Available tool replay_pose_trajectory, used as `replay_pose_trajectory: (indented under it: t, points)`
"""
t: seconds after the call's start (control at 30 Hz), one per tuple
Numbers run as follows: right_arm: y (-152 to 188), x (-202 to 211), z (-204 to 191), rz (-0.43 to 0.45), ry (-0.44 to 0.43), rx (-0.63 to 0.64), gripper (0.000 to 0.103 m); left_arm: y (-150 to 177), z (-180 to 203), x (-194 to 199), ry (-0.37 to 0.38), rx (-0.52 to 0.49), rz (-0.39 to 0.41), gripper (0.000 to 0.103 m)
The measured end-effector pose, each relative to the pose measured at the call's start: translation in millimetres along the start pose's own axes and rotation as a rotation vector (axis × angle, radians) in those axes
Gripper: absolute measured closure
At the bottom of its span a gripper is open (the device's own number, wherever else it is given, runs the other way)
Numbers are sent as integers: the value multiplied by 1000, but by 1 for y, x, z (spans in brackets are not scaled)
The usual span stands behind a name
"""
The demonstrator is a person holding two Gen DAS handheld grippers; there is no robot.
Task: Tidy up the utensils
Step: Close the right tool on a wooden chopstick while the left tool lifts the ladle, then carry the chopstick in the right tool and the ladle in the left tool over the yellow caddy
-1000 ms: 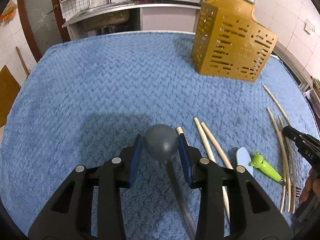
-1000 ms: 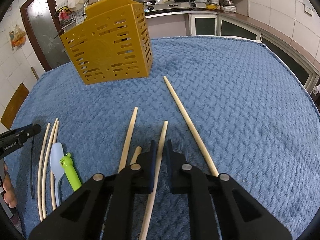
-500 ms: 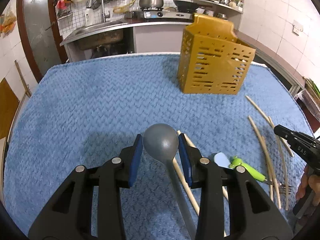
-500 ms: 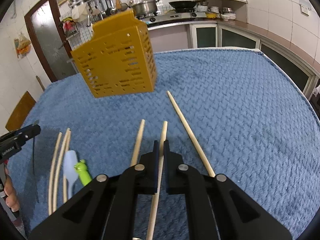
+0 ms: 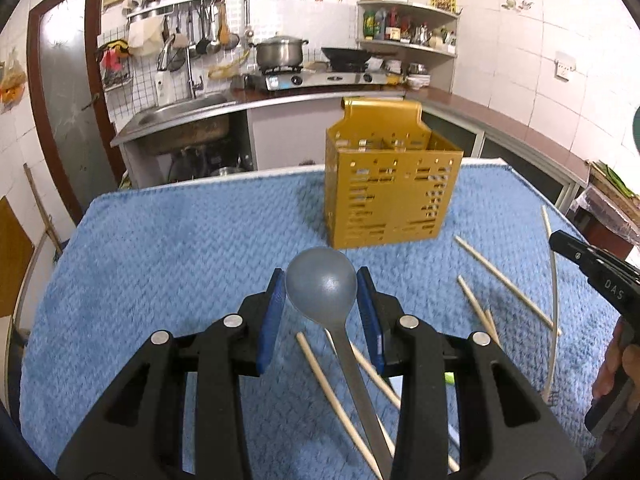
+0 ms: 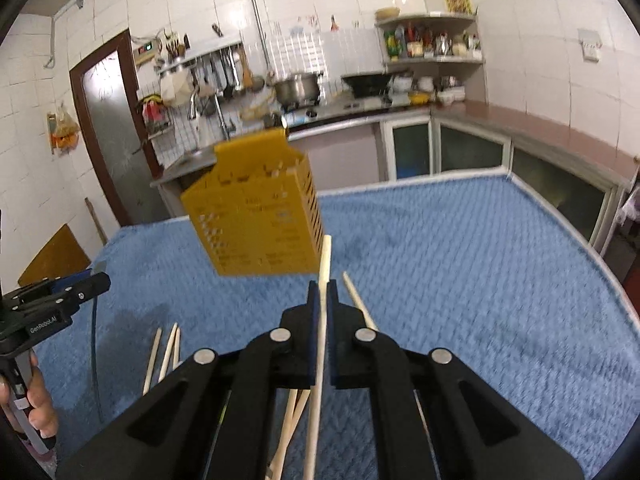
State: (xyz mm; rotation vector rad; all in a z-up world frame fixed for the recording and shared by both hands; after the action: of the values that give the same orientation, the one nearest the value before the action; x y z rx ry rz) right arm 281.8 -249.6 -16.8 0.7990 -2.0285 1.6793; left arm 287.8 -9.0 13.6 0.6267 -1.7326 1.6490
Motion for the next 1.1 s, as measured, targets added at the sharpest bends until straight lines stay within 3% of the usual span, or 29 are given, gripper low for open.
replay_pose_trajectory:
  t: [0.2, 0.7, 0.83, 1.1]
  points:
    - [-18, 16, -3, 78, 25, 16, 100, -14, 4, 3, 9, -18, 47, 68]
    - [-39, 24, -14, 139, 31, 44, 103, -28, -5, 8, 1, -3, 85, 68]
    - [-42, 10, -8, 83, 29, 42, 103, -30, -9, 4, 1, 8, 77, 68]
    - [-11, -68, 0, -163, 40, 70, 101, -23, -13, -11, -2, 9, 37, 68]
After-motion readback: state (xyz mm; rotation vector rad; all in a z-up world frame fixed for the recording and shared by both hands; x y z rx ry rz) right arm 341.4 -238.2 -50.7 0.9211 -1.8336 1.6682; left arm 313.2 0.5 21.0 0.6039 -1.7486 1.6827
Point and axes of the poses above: each gripper's, at about its wrist camera, not at the fingertips, and x roughly against the way its jaws point, z to its right, y to its underside, the point moved 6 cm from there along -x, roughly the way its jaws point, and after that the axes turned 10 degrees about -z, right-handed, at the moved point
